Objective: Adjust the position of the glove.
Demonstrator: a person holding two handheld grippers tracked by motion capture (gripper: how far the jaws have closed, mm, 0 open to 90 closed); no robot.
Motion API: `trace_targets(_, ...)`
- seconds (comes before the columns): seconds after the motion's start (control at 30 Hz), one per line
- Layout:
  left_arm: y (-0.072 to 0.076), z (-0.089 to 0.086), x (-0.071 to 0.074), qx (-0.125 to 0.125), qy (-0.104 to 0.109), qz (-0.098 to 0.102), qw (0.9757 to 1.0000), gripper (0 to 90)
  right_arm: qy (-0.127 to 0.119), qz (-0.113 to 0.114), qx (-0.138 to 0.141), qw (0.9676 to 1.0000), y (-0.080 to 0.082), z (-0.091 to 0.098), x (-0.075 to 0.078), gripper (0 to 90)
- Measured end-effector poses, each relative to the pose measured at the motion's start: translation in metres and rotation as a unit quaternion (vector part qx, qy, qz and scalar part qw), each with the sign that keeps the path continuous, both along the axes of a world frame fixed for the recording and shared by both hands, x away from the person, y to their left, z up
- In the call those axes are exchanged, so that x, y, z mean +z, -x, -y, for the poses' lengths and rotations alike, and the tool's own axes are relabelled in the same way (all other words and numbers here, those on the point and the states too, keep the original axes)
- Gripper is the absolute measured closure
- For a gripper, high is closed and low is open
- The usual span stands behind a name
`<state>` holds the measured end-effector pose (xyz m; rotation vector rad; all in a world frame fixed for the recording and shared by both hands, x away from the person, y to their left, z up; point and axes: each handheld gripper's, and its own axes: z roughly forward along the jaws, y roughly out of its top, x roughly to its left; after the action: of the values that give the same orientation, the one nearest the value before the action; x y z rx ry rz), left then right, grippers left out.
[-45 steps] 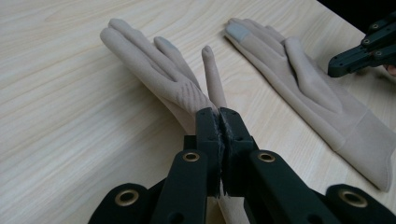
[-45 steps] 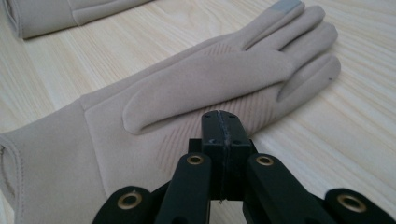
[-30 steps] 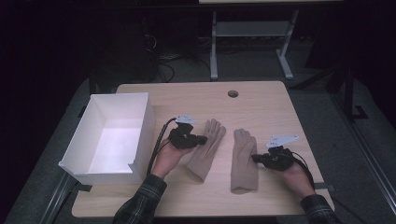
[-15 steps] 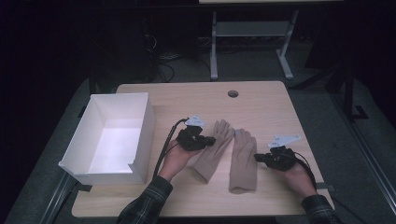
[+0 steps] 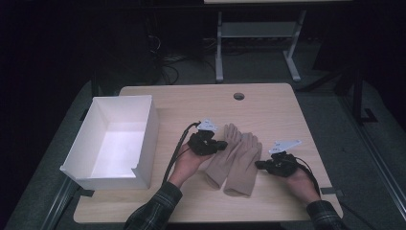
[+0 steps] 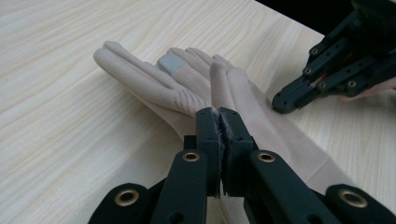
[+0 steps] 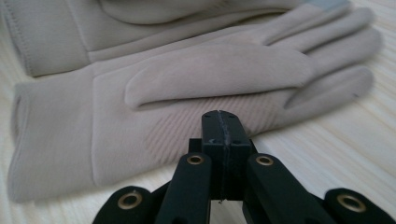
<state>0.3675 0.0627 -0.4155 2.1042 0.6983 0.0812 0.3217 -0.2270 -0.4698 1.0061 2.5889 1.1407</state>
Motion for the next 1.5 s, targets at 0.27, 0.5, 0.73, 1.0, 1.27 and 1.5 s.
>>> trace_targets(0.27, 0.004, 0.009, 0.000, -0.015, 0.006, 0.003, 0.9999, 87.6, -0.007, -0.004, 0.005, 1.0000, 0.000, -0.011, 0.000, 89.9)
trace_targets(0.5, 0.008, 0.019, -0.002, -0.031, 0.004, 0.004, 0.9995, 87.6, -0.008, -0.002, 0.012, 0.9999, 0.000, -0.018, 0.000, 89.9)
trace_targets(0.73, 0.010, 0.029, -0.004, -0.046, -0.006, 0.009, 0.9989, 87.7, -0.005, 0.004, 0.019, 0.9998, 0.000, -0.028, -0.001, 89.9)
trace_targets(1.0, 0.018, 0.043, -0.014, -0.074, -0.014, 0.009, 0.9971, 87.9, -0.004, 0.004, 0.018, 0.9998, 0.001, -0.032, -0.001, 89.9)
trace_targets(1.27, 0.024, 0.059, -0.032, -0.090, -0.027, -0.010, 0.9955, 87.7, -0.005, 0.007, 0.020, 0.9998, 0.001, -0.030, -0.001, 89.8)
trace_targets(1.5, 0.029, 0.063, -0.027, -0.101, -0.005, -0.014, 0.9947, 75.6, 0.000, 0.018, -0.003, 0.9998, 0.006, -0.003, 0.006, 73.9)
